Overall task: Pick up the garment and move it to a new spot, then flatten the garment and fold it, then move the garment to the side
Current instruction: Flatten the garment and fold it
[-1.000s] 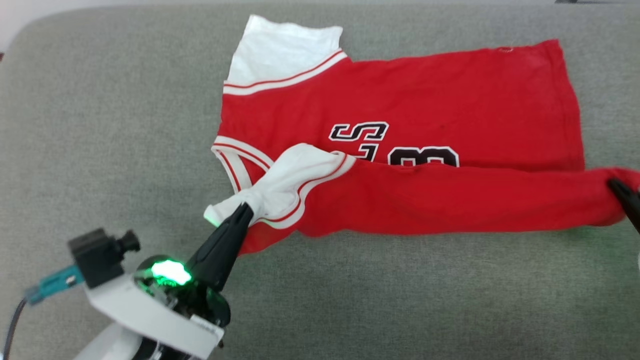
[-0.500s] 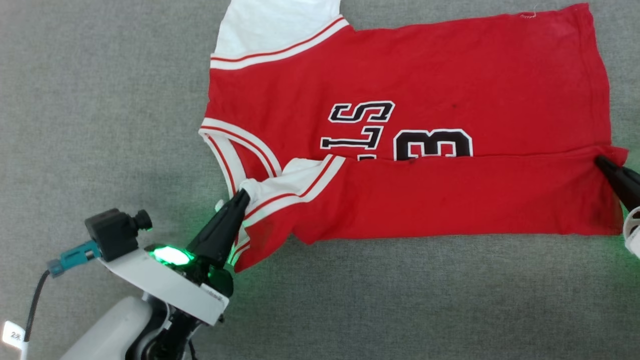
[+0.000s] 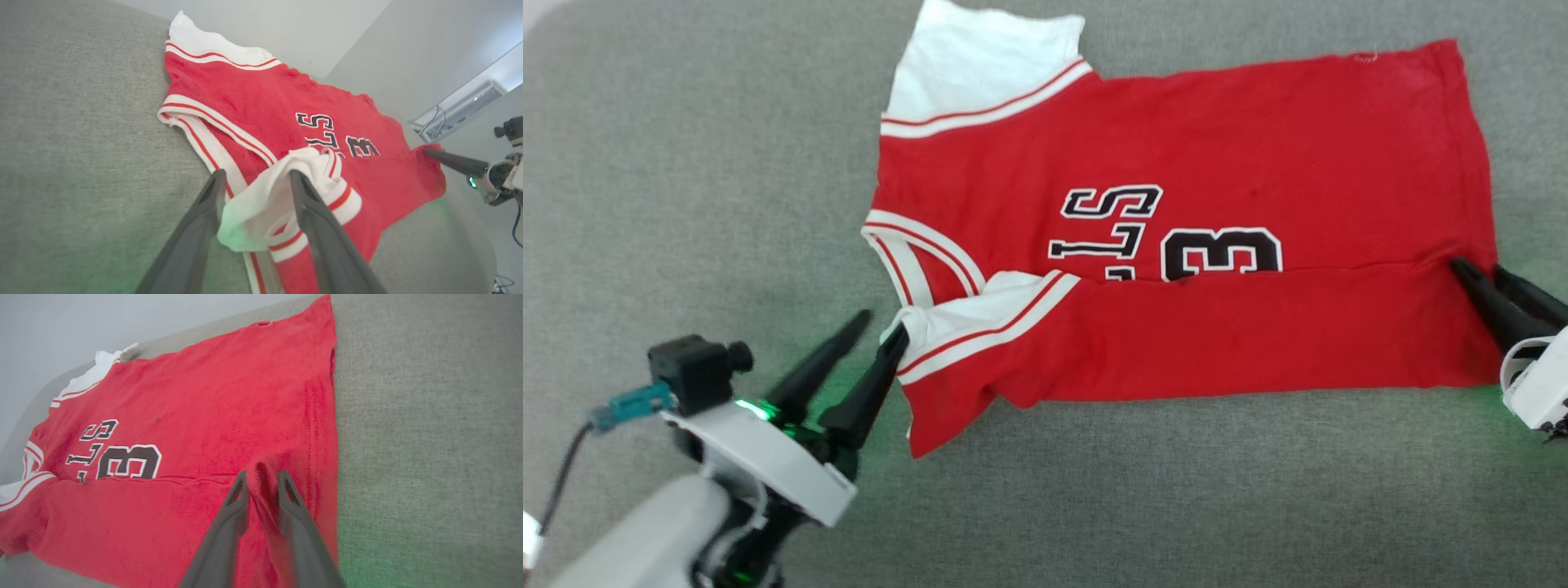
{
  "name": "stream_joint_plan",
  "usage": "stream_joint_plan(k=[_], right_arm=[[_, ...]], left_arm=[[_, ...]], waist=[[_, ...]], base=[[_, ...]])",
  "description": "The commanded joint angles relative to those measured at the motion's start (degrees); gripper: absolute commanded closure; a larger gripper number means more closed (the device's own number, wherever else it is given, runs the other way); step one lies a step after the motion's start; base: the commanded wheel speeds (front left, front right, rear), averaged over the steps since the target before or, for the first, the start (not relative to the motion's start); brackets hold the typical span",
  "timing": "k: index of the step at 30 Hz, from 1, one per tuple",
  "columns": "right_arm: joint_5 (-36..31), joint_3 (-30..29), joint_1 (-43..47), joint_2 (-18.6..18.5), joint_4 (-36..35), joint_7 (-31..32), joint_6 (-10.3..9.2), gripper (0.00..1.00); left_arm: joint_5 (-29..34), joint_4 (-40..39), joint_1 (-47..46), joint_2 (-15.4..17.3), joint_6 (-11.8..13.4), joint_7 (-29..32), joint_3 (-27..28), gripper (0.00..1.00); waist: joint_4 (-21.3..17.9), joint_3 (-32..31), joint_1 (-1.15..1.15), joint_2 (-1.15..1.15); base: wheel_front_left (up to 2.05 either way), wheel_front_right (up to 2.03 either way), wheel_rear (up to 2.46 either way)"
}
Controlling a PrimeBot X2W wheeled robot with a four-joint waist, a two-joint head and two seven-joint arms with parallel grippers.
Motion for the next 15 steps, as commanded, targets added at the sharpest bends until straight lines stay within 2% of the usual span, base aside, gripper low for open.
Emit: stream_joint_plan(k=[1, 5, 11, 15], right_arm=[[0.4, 0.5, -0.3, 0.1, 0.1, -1.0, -0.06, 0.00], [0.8, 0.8, -0.4, 0.3, 0.2, -2.5, -0.06, 0.00], [1.3, 0.3, 0.8, 0.5, -0.3, -3.6, -0.06, 0.00], [1.4, 0.0, 1.1, 0.7, -0.6, -3.6, -0.06, 0.00]], left_arm=[[1.4, 0.9, -1.7, 2.6, 0.0, 1.3, -1.1, 0.00], [2.3, 1.8, -4.6, 7.0, 0.3, 7.1, -2.6, 0.00], [2.6, -2.6, -10.1, 11.8, 4.7, 21.4, -4.6, 0.00], [0.0, -6.4, -11.6, 13.3, 7.1, 30.1, -6.1, 0.00]], waist=[[0.1, -3.0, 0.00, 0.00], [0.4, -6.1, 0.00, 0.00], [1.0, -9.2, 0.00, 0.00], [1.0, -9.6, 0.00, 0.00]], base=[[0.00, 0.00, 0.00], [0.00, 0.00, 0.00], [0.00, 0.00, 0.00], [0.00, 0.00, 0.00]])
